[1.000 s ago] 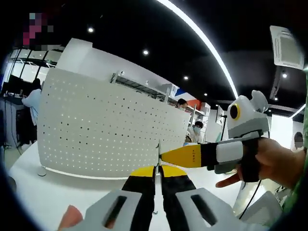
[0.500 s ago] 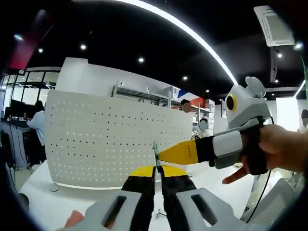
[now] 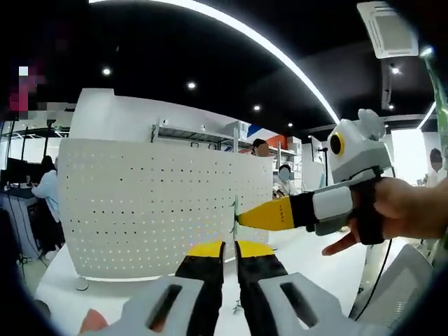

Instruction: Insert the hook assembly into the mounting plate slot until the hook locks in place.

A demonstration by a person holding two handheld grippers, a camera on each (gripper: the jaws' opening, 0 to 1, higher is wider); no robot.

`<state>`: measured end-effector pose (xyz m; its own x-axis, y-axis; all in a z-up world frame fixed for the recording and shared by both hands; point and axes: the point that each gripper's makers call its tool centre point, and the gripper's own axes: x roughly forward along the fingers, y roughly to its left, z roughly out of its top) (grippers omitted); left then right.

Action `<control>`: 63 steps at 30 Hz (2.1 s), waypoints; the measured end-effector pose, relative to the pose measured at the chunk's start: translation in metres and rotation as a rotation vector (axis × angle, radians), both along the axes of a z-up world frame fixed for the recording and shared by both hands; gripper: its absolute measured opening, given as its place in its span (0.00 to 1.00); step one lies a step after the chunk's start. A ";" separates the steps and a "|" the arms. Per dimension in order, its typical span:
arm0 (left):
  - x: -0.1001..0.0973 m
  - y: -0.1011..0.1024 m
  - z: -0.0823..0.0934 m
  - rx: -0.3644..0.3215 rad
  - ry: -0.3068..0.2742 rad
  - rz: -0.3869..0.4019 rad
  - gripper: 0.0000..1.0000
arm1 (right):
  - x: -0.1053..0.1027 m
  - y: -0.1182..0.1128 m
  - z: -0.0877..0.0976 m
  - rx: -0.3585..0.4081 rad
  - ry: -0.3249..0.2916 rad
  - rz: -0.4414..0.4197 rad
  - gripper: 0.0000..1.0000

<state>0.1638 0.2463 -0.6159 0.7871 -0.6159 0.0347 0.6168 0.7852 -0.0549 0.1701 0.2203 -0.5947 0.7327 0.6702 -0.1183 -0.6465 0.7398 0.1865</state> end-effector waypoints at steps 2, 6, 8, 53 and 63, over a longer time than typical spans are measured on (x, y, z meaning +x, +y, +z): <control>0.001 0.001 0.000 0.002 0.003 -0.009 0.09 | 0.000 -0.004 -0.001 -0.017 -0.010 -0.013 0.01; 0.001 -0.002 -0.002 -0.003 0.023 -0.042 0.12 | 0.001 -0.016 -0.001 -0.038 -0.032 -0.060 0.01; 0.000 -0.005 -0.003 -0.009 0.034 -0.065 0.14 | 0.001 -0.021 -0.002 -0.066 -0.047 -0.080 0.01; -0.019 -0.011 -0.011 0.058 0.067 -0.237 0.31 | 0.001 -0.124 -0.045 -0.236 -0.237 -0.471 0.01; -0.025 0.021 -0.007 0.106 0.050 -0.203 0.29 | -0.010 -0.127 -0.046 -0.233 -0.244 -0.482 0.01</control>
